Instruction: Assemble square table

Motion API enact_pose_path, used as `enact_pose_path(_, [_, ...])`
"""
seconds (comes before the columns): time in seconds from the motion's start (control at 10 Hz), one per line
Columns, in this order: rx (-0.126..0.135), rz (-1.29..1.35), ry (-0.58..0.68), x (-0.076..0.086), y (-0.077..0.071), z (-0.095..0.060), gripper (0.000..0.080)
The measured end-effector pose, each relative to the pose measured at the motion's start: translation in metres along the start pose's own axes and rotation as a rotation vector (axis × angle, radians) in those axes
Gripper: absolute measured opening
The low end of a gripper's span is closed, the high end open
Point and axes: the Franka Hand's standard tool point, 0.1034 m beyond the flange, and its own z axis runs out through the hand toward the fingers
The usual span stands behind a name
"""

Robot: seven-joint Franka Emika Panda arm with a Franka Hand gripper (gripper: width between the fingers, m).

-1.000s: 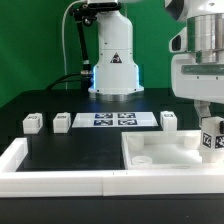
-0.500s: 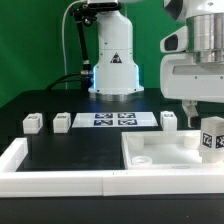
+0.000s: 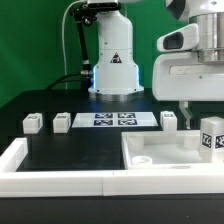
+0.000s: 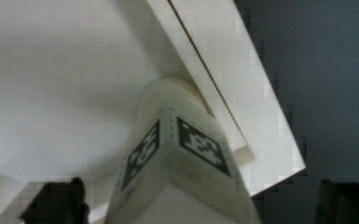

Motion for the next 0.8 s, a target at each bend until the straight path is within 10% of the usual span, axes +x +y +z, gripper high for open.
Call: enact_pose_path(0.8, [-0.006, -0.566, 0.001, 0.0024, 0.0042, 0.0003, 0.0649])
